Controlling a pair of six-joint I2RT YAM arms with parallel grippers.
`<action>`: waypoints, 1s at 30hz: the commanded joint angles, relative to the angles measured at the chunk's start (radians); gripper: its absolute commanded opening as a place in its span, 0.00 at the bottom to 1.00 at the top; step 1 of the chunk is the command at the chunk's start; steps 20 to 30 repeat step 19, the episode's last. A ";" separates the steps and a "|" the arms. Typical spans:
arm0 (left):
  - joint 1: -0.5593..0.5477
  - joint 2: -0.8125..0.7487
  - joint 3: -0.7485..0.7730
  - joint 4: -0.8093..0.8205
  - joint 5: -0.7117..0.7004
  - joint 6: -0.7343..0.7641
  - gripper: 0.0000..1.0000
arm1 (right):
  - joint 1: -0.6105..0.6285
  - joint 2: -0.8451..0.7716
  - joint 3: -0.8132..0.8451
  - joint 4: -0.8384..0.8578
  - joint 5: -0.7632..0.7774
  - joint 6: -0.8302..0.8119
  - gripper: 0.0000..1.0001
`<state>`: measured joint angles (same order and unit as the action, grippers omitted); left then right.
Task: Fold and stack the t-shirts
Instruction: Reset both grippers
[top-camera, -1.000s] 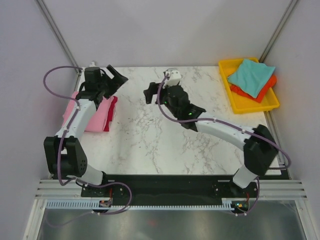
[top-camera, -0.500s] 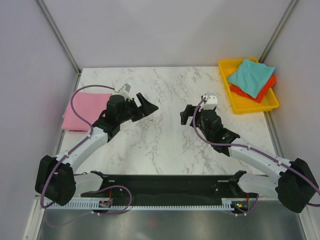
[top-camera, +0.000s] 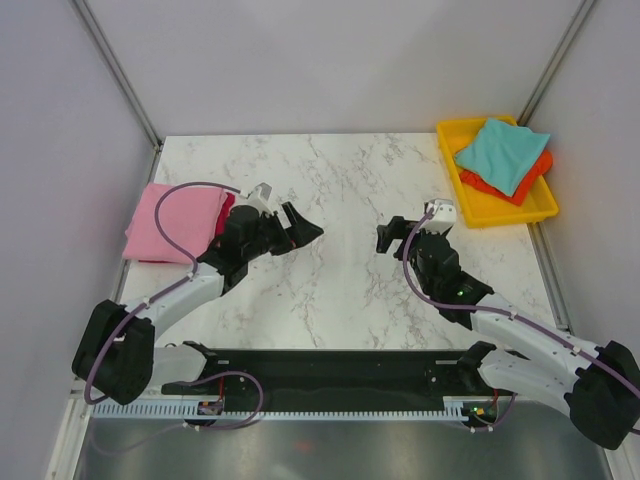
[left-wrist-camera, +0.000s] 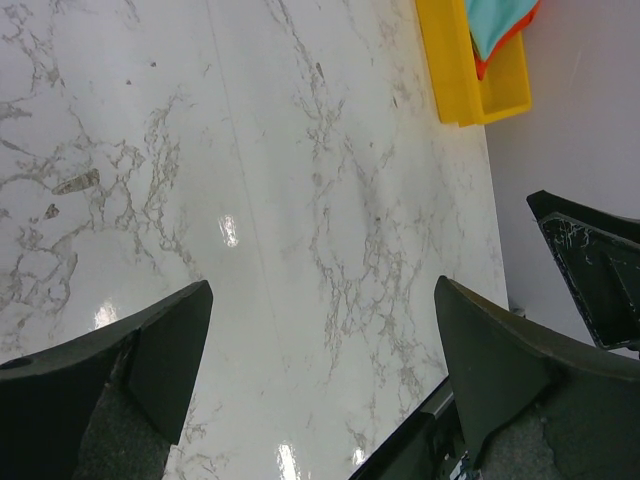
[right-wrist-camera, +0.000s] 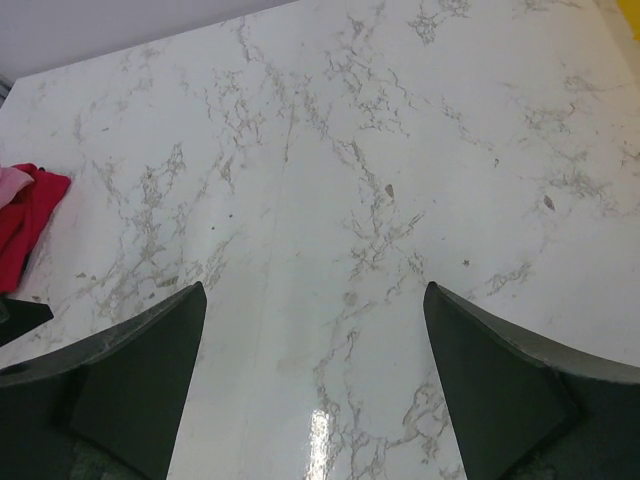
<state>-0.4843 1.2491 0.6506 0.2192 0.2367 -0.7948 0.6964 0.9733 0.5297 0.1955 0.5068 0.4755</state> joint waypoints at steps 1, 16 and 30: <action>0.000 0.013 0.047 0.022 -0.013 0.013 0.99 | -0.001 -0.004 -0.007 0.041 0.044 0.008 0.98; -0.002 -0.083 0.035 -0.015 -0.046 0.006 0.98 | -0.001 -0.025 -0.025 0.056 0.045 0.014 0.98; 0.000 -0.088 0.031 -0.015 -0.028 -0.012 0.98 | -0.001 -0.027 -0.030 0.065 0.038 0.018 0.98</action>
